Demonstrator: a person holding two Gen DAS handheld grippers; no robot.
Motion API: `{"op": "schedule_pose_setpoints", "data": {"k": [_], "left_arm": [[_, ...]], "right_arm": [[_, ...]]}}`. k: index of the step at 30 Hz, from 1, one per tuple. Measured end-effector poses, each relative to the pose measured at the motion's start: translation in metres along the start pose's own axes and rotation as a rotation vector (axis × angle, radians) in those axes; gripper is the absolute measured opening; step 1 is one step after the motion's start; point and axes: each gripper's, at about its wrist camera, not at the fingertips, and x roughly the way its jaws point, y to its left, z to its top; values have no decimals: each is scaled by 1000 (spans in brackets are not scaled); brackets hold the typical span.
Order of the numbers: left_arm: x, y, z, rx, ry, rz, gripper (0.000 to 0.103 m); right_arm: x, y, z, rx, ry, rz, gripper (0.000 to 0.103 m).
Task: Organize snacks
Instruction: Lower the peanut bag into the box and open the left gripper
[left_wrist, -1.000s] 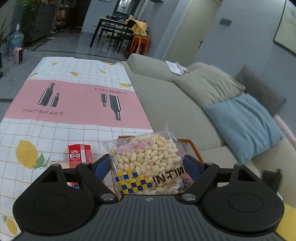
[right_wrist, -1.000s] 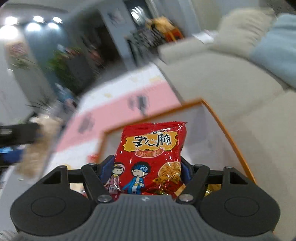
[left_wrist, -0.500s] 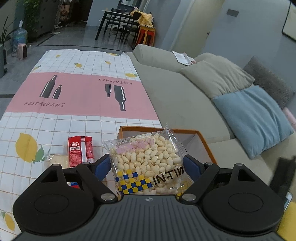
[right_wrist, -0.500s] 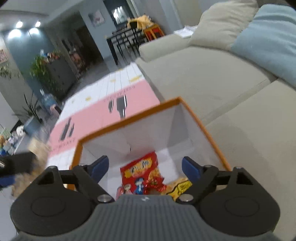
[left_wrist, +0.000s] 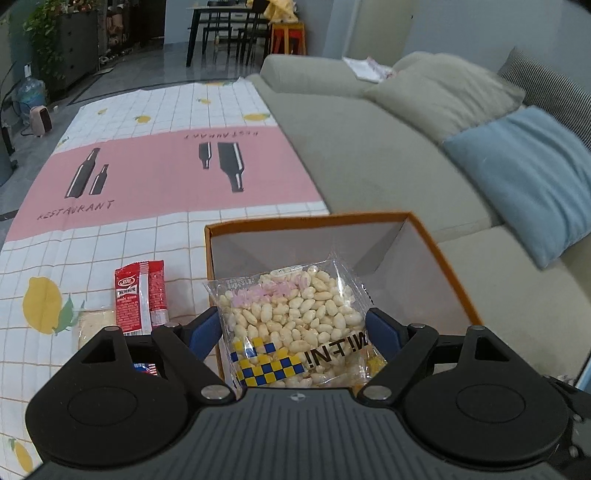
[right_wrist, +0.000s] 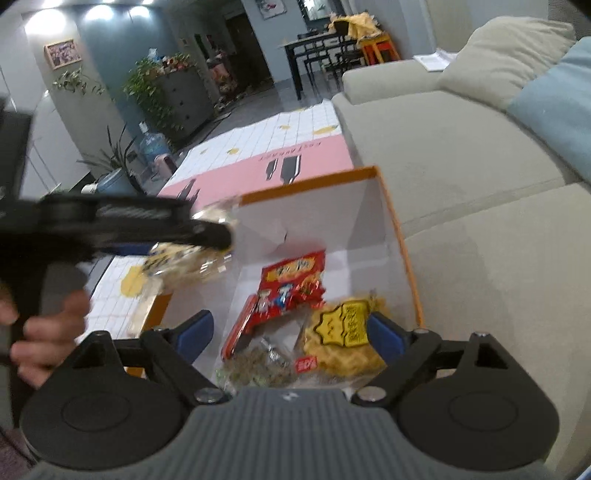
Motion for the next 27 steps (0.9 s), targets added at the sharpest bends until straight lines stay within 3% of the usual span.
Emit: {"op": "schedule_pose_setpoints", "data": {"k": [4, 9, 13, 16, 19, 24, 27], "left_arm": [[4, -5, 3, 27, 7, -9, 97], [9, -12, 0, 84, 34, -55, 103], [12, -6, -4, 15, 33, 2, 103], [6, -3, -5, 17, -7, -14, 103], [0, -6, -3, 34, -20, -22, 103], [-9, -12, -1, 67, -41, 33, 103], [-17, -13, 2, 105, -31, -3, 103]], "right_arm": [[8, 0, -1, -24, 12, 3, 88], [11, -13, 2, 53, -17, 6, 86], [10, -16, 3, 78, -33, 11, 85], [11, -15, 3, 71, -28, 6, 85], [11, -14, 3, 65, -27, 5, 85], [13, -14, 3, 77, -36, 4, 85], [11, -15, 5, 91, -49, 11, 85]]}}
